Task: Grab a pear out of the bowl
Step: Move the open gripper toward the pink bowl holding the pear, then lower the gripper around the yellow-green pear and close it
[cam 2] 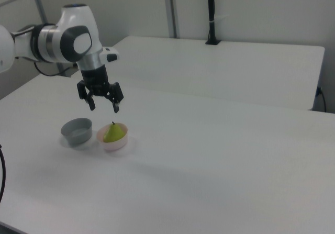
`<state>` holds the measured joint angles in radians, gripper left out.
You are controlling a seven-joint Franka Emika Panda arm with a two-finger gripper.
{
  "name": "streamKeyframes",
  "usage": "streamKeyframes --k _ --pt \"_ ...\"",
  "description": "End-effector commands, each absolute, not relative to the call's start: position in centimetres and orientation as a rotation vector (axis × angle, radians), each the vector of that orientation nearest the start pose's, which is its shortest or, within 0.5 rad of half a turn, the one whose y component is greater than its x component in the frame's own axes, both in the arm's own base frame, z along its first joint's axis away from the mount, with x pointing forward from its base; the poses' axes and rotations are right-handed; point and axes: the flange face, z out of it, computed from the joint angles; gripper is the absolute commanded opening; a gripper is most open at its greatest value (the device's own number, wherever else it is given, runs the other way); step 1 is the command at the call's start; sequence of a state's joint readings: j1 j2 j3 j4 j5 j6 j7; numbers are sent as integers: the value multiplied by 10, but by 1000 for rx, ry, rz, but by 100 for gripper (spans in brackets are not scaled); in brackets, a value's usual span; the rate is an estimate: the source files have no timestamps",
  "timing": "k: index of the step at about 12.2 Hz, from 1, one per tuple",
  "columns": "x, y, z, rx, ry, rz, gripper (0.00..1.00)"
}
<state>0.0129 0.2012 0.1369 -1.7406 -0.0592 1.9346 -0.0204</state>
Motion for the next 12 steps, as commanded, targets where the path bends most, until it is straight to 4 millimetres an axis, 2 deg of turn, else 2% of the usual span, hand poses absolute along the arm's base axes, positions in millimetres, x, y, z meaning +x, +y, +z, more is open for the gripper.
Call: streamKeyframes --k 1,4,12 --pt "612 100 411 -3177 -410 30 100" --pt "618 101 386 -3178 -424 56 100" --pt "627 103 356 -3185 -438 38 96"
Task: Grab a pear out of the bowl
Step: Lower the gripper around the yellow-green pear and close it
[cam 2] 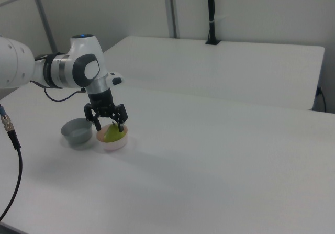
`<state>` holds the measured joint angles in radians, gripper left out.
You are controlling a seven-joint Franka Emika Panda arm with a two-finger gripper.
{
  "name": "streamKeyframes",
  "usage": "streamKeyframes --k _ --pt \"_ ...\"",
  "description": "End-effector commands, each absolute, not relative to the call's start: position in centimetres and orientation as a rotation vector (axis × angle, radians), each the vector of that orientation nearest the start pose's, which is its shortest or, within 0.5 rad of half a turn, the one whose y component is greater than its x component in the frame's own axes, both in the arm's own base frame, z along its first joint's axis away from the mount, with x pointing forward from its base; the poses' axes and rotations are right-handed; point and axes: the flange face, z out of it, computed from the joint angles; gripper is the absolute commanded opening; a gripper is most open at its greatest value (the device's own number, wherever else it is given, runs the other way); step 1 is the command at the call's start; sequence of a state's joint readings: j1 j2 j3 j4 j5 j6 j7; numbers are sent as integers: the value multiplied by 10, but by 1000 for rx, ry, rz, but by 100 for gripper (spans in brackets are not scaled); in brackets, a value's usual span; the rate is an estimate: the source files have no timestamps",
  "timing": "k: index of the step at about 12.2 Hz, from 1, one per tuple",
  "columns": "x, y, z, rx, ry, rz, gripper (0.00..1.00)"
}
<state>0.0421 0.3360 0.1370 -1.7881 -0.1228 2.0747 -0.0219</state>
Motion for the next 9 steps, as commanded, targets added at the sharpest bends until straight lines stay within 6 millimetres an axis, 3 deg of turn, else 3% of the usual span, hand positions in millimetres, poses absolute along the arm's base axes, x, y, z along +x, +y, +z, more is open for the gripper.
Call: streamKeyframes --k 1,9 --pt "628 105 352 -3184 -441 43 93" --pt "631 111 338 -3189 -474 31 85"
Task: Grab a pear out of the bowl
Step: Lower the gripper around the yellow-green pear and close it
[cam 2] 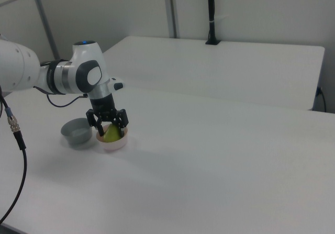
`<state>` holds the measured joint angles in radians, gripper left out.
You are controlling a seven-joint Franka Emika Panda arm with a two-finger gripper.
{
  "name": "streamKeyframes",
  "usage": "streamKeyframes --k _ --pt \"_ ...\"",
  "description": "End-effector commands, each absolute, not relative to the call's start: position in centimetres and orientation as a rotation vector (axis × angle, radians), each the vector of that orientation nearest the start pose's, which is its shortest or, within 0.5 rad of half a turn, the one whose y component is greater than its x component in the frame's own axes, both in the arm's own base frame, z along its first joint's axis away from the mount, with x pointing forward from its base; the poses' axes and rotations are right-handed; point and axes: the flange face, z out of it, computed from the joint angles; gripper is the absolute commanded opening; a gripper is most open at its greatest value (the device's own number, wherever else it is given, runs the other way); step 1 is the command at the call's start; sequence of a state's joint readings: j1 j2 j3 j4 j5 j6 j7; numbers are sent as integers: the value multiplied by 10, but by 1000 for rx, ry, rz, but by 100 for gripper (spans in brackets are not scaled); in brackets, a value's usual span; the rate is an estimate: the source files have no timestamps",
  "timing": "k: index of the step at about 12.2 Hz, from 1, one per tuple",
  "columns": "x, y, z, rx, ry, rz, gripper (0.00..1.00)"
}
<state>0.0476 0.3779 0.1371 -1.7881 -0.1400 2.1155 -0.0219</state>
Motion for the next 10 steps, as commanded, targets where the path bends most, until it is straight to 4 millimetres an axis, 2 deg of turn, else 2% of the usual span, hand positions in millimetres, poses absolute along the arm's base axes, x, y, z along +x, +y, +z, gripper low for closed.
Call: streamKeyframes --k 1,4,5,8,10 --pt "631 111 338 -3190 -476 31 85" --pt "632 111 337 -3188 -477 16 79" --pt "632 111 337 -3189 -478 16 69" --pt "632 111 337 -3189 -478 16 45" --pt "632 111 340 -3190 -477 16 40"
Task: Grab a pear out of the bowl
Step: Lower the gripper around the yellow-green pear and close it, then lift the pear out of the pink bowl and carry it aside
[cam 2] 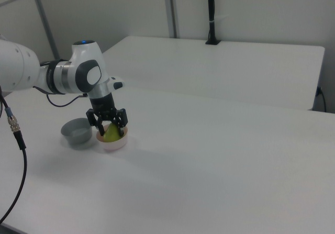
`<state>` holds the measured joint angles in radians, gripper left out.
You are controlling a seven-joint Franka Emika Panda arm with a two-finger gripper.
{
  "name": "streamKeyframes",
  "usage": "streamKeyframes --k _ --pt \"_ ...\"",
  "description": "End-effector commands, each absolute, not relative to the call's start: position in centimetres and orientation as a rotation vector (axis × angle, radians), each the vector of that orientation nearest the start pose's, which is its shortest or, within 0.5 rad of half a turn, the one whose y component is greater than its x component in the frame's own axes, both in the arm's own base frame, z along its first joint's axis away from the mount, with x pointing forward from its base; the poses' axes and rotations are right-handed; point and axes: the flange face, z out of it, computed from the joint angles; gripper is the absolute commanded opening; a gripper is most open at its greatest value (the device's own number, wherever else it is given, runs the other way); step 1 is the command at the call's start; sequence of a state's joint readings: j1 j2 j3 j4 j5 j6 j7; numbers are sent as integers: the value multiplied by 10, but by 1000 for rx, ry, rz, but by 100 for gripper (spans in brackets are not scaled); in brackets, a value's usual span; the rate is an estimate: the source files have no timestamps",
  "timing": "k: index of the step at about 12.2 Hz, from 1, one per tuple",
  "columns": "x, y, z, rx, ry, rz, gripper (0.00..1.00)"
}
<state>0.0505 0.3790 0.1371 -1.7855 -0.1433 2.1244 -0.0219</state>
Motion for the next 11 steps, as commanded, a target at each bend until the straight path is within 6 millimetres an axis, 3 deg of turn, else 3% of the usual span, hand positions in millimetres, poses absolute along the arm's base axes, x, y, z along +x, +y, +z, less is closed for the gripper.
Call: streamKeyframes --k 1,8,11 --pt "632 111 344 -3190 -475 13 40" --pt "630 106 394 -3195 -448 26 40" --pt "628 97 426 -3200 -414 64 40"
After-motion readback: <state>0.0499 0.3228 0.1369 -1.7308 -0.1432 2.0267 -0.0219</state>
